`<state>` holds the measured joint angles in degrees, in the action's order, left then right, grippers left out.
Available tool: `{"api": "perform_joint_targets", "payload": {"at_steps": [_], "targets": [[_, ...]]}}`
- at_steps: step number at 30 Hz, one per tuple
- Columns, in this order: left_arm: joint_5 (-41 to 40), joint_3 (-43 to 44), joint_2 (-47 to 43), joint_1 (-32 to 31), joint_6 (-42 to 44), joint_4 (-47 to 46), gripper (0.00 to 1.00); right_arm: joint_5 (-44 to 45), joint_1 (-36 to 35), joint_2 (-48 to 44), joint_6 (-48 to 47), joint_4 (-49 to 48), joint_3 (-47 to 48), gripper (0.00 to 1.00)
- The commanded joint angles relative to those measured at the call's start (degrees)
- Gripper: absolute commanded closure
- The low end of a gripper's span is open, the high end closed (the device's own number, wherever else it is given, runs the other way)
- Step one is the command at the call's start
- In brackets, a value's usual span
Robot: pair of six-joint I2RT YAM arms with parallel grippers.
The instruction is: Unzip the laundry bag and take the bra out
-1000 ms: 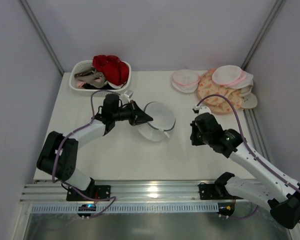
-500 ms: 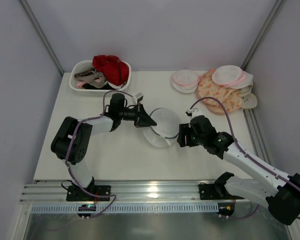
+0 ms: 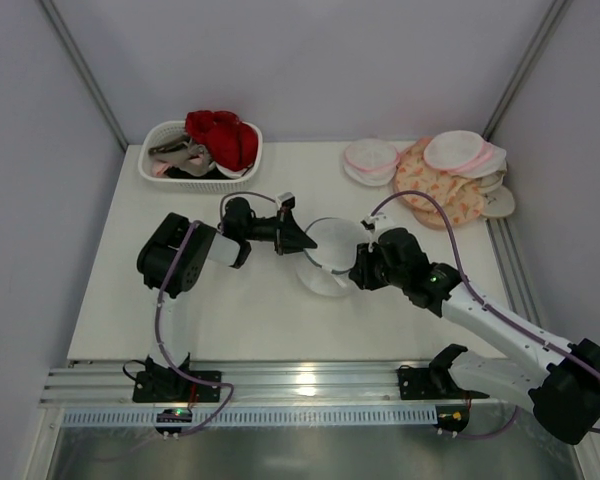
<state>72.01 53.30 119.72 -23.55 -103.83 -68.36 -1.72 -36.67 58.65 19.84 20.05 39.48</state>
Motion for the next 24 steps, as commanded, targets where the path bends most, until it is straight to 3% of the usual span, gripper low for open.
{"api": "perform_joint_targets", "payload": {"at_steps": [1, 3, 4, 12, 13, 15, 18, 19, 20, 21, 22, 24], "targets": [[3.05, 1.02, -2.3, -0.27, -5.15, -20.15, 1.0, -0.83, 0.1, -0.56, -0.32, -4.14, -0.46, 0.76], [3.14, 0.67, -2.39, -0.27, -5.15, -20.15, 1.0, -0.05, 0.1, -0.99, -0.32, -3.88, -0.2, 0.93], [3.14, 0.49, -2.3, -0.27, -5.15, -20.15, 1.0, 0.04, 0.02, -1.52, -0.5, -3.62, -0.2, 0.96], [1.74, 0.23, -1.86, 0.08, -5.5, -20.15, 0.97, 1.1, 0.01, -4.42, -0.76, -0.9, 0.33, 0.97], [0.25, 0.05, -2.3, 0.35, -5.33, -20.06, 0.77, 1.27, 0.01, -4.6, -0.85, -0.11, 0.42, 0.96], [-0.99, -0.39, -3.09, 1.31, -5.24, -20.06, 0.69, 1.45, 0.1, -5.65, -0.94, 0.68, 0.59, 0.97], [-3.53, -1.0, -5.02, 2.02, -3.84, -17.61, 0.46, 3.91, 0.02, -6.88, -1.03, 2.35, 1.03, 0.96], [-4.93, -1.35, -5.72, 2.02, -2.7, -16.03, 0.32, 4.26, 0.1, -7.15, -1.11, 3.05, 1.12, 0.96], [-5.56, -1.88, -7.99, 2.02, 1.22, -10.97, 0.19, 4.87, 0.02, -7.58, -1.11, 3.32, 1.29, 0.96], [-6.35, -2.23, -9.49, 2.02, 4.31, -6.83, 0.01, 4.88, 0.01, -7.76, -1.11, 3.76, 1.38, 0.96], [-7.66, -2.93, -11.33, 2.02, 8.25, -1.22, 0.01, 5.05, 0.01, -8.03, -1.11, 3.94, 1.38, 0.96], [-14.05, -2.68, -19.14, 2.02, 26.68, 25.79, 0.0, 5.41, 0.02, -8.29, -1.03, 4.29, 1.65, 0.96]]}}
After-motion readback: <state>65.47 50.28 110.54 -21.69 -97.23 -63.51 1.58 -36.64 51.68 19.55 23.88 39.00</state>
